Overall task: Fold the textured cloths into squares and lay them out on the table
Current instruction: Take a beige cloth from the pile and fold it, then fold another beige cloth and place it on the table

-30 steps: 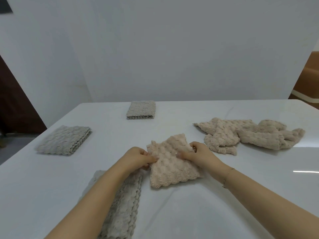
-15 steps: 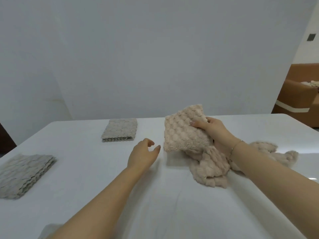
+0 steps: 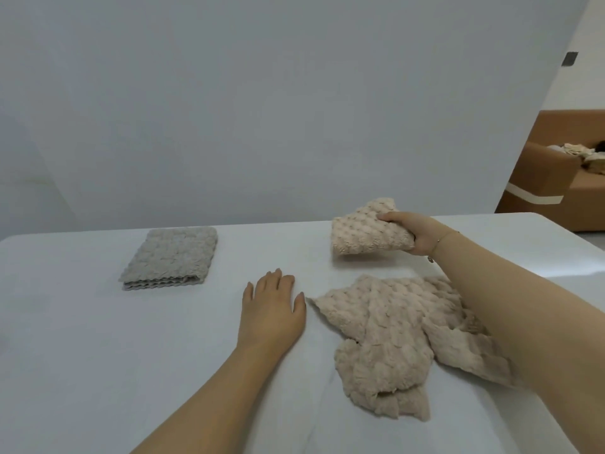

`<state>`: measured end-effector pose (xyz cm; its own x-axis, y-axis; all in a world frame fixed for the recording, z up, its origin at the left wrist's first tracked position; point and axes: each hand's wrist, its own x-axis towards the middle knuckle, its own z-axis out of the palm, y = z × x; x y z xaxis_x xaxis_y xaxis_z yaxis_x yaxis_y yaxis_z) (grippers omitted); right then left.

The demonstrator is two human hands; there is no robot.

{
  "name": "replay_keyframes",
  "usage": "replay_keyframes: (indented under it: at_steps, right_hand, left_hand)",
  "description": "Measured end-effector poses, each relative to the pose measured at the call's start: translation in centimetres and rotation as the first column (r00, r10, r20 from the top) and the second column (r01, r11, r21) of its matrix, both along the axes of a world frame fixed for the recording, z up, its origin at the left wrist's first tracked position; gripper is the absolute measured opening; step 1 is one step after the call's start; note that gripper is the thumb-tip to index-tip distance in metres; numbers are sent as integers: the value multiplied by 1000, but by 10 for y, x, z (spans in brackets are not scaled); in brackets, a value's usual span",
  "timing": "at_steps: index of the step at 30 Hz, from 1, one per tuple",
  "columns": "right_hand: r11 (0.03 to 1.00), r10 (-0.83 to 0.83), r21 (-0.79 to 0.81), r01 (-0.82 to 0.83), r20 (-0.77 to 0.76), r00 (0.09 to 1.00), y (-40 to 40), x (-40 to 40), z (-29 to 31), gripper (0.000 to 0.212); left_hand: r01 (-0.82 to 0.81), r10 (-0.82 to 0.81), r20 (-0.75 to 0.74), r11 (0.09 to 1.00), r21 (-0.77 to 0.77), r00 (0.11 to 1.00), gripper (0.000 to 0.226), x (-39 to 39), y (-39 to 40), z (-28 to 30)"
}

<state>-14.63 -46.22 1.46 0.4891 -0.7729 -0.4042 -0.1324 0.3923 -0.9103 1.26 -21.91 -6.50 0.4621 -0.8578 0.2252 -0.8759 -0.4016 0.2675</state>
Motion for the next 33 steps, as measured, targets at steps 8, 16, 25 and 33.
replay_keyframes:
  at_steps: [8, 16, 25, 33]
  right_hand:
    - [993, 52, -91, -77, -249, 967, -23, -4, -16, 44]
    - [912, -93, -396, -109, -457, 884, -30, -1, -13, 73]
    - [698, -182, -672, -247, -500, 847, 20, -19, 9, 51]
    - [576, 50, -666, -475, -551, 833, 135, -82, 25, 22]
  left_hand:
    - [-15, 15, 11, 1000, -4, 1000, 48, 3, -9, 1]
    - [-22, 23, 24, 999, -34, 999, 46, 6, -13, -2]
    - [6, -22, -114, 990, -142, 993, 35, 2, -10, 11]
    - [363, -401, -84, 885, -292, 912, 32, -33, 25, 17]
